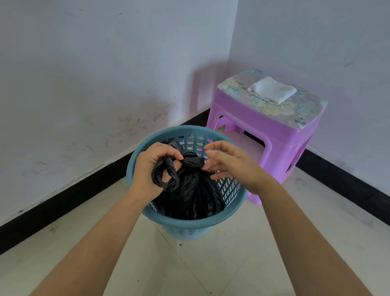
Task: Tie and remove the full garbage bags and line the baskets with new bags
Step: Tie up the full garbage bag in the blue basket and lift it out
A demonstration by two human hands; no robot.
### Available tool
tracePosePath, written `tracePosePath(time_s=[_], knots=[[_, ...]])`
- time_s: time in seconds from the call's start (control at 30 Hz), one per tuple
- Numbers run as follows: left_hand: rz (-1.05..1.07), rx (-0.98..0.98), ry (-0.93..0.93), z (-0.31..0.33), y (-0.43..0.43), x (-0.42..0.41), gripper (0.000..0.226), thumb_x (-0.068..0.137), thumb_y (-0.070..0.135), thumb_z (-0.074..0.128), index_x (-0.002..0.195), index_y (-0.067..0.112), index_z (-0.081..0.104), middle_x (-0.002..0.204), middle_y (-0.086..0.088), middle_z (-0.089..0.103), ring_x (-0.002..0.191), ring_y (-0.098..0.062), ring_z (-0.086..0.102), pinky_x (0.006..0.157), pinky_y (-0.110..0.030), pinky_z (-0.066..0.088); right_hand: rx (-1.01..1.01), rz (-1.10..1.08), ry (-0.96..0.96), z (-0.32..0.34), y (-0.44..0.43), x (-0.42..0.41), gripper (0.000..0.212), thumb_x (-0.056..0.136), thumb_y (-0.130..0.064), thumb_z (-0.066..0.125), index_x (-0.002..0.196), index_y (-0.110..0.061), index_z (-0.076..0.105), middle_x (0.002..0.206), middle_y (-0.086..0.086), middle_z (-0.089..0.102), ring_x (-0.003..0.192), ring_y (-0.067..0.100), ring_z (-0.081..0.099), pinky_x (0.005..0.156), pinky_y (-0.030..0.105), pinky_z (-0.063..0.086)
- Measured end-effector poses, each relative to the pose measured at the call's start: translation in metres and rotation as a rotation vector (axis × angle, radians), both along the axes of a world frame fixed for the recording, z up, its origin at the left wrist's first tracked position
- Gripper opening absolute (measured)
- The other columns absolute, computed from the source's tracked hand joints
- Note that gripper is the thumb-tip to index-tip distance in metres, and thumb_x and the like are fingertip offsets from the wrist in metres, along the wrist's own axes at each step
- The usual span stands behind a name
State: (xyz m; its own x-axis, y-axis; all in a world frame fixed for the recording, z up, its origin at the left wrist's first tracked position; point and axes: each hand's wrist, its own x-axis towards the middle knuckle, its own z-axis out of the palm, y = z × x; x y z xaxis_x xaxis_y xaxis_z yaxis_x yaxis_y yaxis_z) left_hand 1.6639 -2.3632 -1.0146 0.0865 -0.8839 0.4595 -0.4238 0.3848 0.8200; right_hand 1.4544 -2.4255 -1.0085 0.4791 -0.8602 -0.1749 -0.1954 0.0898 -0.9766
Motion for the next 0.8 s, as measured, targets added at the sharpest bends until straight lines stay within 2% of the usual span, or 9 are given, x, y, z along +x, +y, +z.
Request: tracePosePath(time_s=[0.07,0.13,0.17,0.27,0.43,0.53,0.63,0.73,0.8], knots=[[-0.009,-0.002,-0.006,0.002,0.001,-0.004,0.028,0.07,-0.023,0.071,0.085,0.001,0.071,0.091,-0.023,0.06,0.084,-0.016,0.061,0.081,-0.015,0.047,-0.121,-0.026,0.088,-0.001,0.002,0.006,0.024,0.101,-0.037,0.051,0.119,-0.03,0.066,0.091,-0.007,0.072,0.085,0.004,0.069,0.073,0.027,0.059],[-0.022,0.03,0.017,0.005,0.002,-0.008,0.028,0.069,-0.024,0.071,0.086,-0.001,0.072,0.091,-0.021,0.056,0.084,-0.004,0.058,0.08,-0.013,0.046,-0.236,0.007,0.119,-0.005,0.005,0.015,0.025,0.1,-0.04,0.054,0.118,-0.031,0.069,0.097,-0.015,0.071,0.081,-0.008,0.064,0.067,0.013,0.051],[-0.024,0.04,0.011,0.005,0.002,-0.01,0.028,0.07,-0.024,0.071,0.086,-0.002,0.072,0.09,-0.019,0.056,0.083,0.0,0.058,0.08,-0.012,0.046,-0.259,0.018,0.111,-0.007,0.006,0.017,0.022,0.098,-0.038,0.058,0.113,-0.028,0.071,0.097,-0.013,0.072,0.08,-0.007,0.064,0.069,0.011,0.049],[-0.016,0.042,-0.021,0.003,0.002,-0.009,0.023,0.071,-0.018,0.074,0.086,0.0,0.074,0.088,-0.014,0.063,0.083,-0.012,0.063,0.08,-0.019,0.049,-0.364,-0.005,0.163,-0.01,0.004,0.017,0.009,0.093,-0.029,0.068,0.096,-0.021,0.072,0.087,-0.009,0.07,0.077,-0.004,0.061,0.077,0.017,0.048],[-0.055,0.258,0.26,0.001,-0.001,-0.001,0.026,0.066,-0.021,0.073,0.078,0.002,0.074,0.079,-0.017,0.07,0.078,-0.025,0.071,0.08,-0.028,0.056,-0.687,-0.118,0.512,-0.018,0.002,0.018,0.012,0.093,-0.04,0.063,0.094,-0.031,0.07,0.091,-0.013,0.056,0.088,0.009,0.058,0.077,0.038,0.051],[-0.06,0.289,0.3,-0.003,-0.004,0.012,0.036,0.063,-0.025,0.071,0.069,0.011,0.075,0.078,-0.019,0.068,0.081,-0.041,0.066,0.084,-0.036,0.058,-0.77,-0.164,0.777,-0.022,-0.002,0.01,0.018,0.095,-0.046,0.055,0.096,-0.034,0.068,0.101,-0.014,0.056,0.101,0.012,0.056,0.072,0.036,0.048],[0.004,0.277,0.301,-0.006,-0.004,0.027,0.028,0.066,-0.021,0.073,0.075,0.006,0.073,0.082,-0.027,0.068,0.085,-0.052,0.064,0.088,-0.051,0.056,-0.785,-0.213,0.893,-0.025,-0.008,0.0,0.023,0.098,-0.046,0.05,0.1,-0.031,0.067,0.105,-0.012,0.057,0.1,0.013,0.057,0.067,0.033,0.045],[0.128,0.274,0.259,-0.011,-0.007,0.032,0.019,0.07,-0.005,0.081,0.08,0.008,0.072,0.087,-0.023,0.071,0.084,-0.042,0.069,0.08,-0.045,0.06,-0.777,-0.183,0.813,-0.028,-0.008,0.003,0.022,0.1,-0.043,0.05,0.1,-0.027,0.064,0.099,-0.012,0.055,0.093,0.014,0.058,0.07,0.037,0.05],[0.184,0.347,0.318,-0.011,-0.009,0.032,0.031,0.071,0.007,0.084,0.097,0.012,0.067,0.098,-0.019,0.071,0.082,-0.029,0.073,0.076,-0.04,0.061,-0.717,-0.139,0.7,-0.03,-0.007,0.003,0.017,0.1,-0.038,0.051,0.099,-0.023,0.06,0.093,-0.012,0.055,0.09,0.015,0.057,0.076,0.04,0.05]])
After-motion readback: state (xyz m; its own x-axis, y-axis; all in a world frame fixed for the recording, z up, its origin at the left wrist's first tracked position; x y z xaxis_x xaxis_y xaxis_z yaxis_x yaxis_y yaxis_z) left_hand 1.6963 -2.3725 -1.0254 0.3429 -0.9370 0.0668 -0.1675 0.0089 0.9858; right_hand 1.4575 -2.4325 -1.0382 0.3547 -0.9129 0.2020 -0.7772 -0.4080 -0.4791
